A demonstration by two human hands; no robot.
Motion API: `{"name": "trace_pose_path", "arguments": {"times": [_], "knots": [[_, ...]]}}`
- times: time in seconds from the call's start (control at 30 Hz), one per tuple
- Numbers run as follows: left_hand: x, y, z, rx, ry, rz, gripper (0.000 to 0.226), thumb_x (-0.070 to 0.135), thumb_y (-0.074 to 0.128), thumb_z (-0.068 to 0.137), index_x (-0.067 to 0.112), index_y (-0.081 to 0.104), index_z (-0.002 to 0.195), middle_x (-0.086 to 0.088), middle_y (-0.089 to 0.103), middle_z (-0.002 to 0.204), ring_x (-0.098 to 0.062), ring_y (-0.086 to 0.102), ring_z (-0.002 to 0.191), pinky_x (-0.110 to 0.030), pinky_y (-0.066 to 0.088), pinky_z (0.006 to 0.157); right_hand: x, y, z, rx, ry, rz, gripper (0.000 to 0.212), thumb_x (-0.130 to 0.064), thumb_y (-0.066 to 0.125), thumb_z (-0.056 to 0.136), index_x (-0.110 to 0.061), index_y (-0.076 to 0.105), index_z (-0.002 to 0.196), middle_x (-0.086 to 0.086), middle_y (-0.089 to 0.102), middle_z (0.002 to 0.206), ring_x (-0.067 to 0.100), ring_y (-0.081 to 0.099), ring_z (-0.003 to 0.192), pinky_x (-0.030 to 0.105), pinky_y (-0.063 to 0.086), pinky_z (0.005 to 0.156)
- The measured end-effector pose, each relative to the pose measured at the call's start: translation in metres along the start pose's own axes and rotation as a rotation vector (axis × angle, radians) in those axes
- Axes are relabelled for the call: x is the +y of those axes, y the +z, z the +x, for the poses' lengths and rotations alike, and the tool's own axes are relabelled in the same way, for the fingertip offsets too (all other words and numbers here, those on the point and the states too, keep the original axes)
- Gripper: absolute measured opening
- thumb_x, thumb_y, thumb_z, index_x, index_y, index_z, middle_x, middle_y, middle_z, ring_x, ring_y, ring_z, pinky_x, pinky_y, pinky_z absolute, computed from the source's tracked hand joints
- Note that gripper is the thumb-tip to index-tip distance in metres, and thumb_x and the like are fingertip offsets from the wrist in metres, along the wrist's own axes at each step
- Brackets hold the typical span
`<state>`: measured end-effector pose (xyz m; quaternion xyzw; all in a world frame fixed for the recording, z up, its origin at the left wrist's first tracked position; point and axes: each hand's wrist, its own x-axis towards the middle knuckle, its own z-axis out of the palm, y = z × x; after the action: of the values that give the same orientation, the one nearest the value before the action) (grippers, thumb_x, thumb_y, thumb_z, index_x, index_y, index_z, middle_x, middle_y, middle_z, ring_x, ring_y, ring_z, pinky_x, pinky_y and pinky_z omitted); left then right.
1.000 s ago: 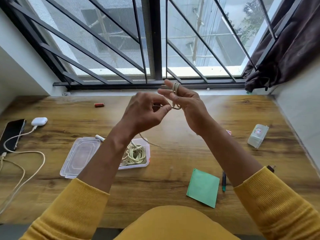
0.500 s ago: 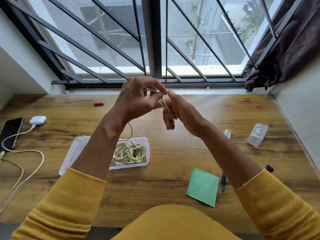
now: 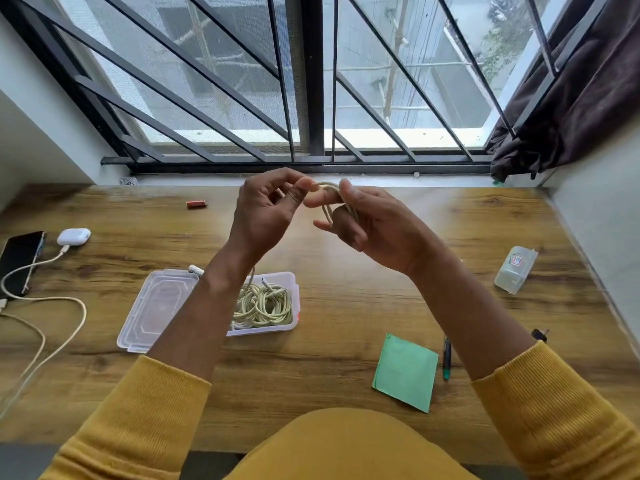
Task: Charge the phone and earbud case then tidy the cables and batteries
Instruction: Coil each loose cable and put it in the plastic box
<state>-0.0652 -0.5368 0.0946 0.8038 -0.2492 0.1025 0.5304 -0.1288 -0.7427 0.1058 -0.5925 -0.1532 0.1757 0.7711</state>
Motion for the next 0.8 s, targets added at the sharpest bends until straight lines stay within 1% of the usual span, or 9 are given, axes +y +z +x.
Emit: {"name": "trace_pose_path", "arguments": {"times": [0.07,0.13,0.2,0.3,0.37,0.47,0.57,0.7,0.8], "knots": [[-0.002,0.006,-0.006,0.042,-0.023,0.02,0.015,0.043,0.066,0.101,0.035,0.078,0.097,-0.007,0.07,0.078,-0.035,0.056,0.064,-0.044,0.046,0.055,0.0,0.001,0.001,0.019,-0.036,0.059,0.053,-0.029,0.025,0.117,0.007,0.055,0.141,-0.003,0.052,0.056,0.015,0.051,0.058,0.051,0.025,0.129],[-0.002,0.012,-0.014,0.072,-0.048,0.073,0.019,0.043,0.066,0.101,0.032,0.082,0.104,0.008,0.07,0.073,-0.022,0.058,0.058,-0.037,0.047,0.053,0.002,0.002,0.004,0.056,-0.091,0.125,0.052,-0.026,0.023,0.117,0.009,0.049,0.146,-0.003,0.059,0.064,0.015,0.058,0.066,0.044,0.034,0.118],[0.002,0.02,-0.021,0.084,-0.06,0.135,0.018,0.039,0.069,0.101,0.032,0.082,0.111,0.02,0.067,0.067,-0.006,0.058,0.055,-0.027,0.046,0.056,0.004,0.002,0.007,0.099,-0.141,0.202,0.051,-0.022,0.024,0.117,0.012,0.041,0.151,-0.002,0.065,0.074,0.017,0.062,0.079,0.04,0.039,0.105],[0.01,0.028,-0.034,0.035,-0.027,0.248,0.02,0.037,0.068,0.102,0.033,0.081,0.117,0.022,0.063,0.062,0.007,0.055,0.055,-0.025,0.048,0.061,0.005,-0.001,0.01,0.185,-0.167,0.291,0.047,-0.017,0.029,0.116,0.01,0.037,0.153,0.0,0.075,0.098,0.024,0.068,0.107,0.037,0.046,0.103],[0.015,0.033,-0.041,-0.013,-0.008,0.278,0.022,0.038,0.068,0.102,0.035,0.079,0.12,0.018,0.066,0.064,0.003,0.058,0.058,-0.028,0.052,0.064,0.005,-0.001,0.011,0.237,-0.164,0.329,0.045,-0.015,0.032,0.115,0.006,0.035,0.155,0.004,0.075,0.12,0.027,0.064,0.129,0.035,0.049,0.1],[0.018,0.039,-0.048,-0.069,0.031,0.305,0.023,0.038,0.07,0.099,0.031,0.081,0.118,0.008,0.076,0.072,-0.004,0.063,0.061,-0.028,0.052,0.063,0.004,-0.001,0.013,0.319,-0.167,0.327,0.045,-0.015,0.033,0.115,0.002,0.031,0.157,0.008,0.068,0.14,0.022,0.059,0.138,0.034,0.043,0.101],[0.022,0.038,-0.051,-0.135,0.051,0.298,0.024,0.034,0.074,0.096,0.026,0.082,0.117,0.007,0.081,0.084,-0.001,0.067,0.067,-0.027,0.056,0.066,0.005,0.0,0.013,0.428,-0.166,0.275,0.043,-0.014,0.039,0.114,0.0,0.035,0.154,0.008,0.068,0.141,0.019,0.06,0.137,0.033,0.04,0.107],[0.029,0.026,-0.045,-0.183,0.087,0.283,0.021,0.036,0.074,0.095,0.024,0.084,0.11,0.008,0.082,0.09,-0.003,0.074,0.075,-0.033,0.061,0.068,0.012,0.002,0.01,0.516,-0.137,0.066,0.026,-0.014,0.05,0.11,-0.018,0.067,0.129,0.006,0.058,0.152,0.016,0.057,0.139,0.042,0.031,0.126],[0.036,0.015,-0.034,-0.207,0.131,0.288,0.013,0.033,0.078,0.094,0.025,0.085,0.101,0.01,0.078,0.079,-0.006,0.07,0.065,-0.035,0.058,0.062,0.017,0.003,0.009,0.521,-0.096,-0.1,0.029,-0.016,0.054,0.11,-0.024,0.063,0.136,0.0,0.063,0.147,0.011,0.059,0.136,0.035,0.036,0.116]]}}
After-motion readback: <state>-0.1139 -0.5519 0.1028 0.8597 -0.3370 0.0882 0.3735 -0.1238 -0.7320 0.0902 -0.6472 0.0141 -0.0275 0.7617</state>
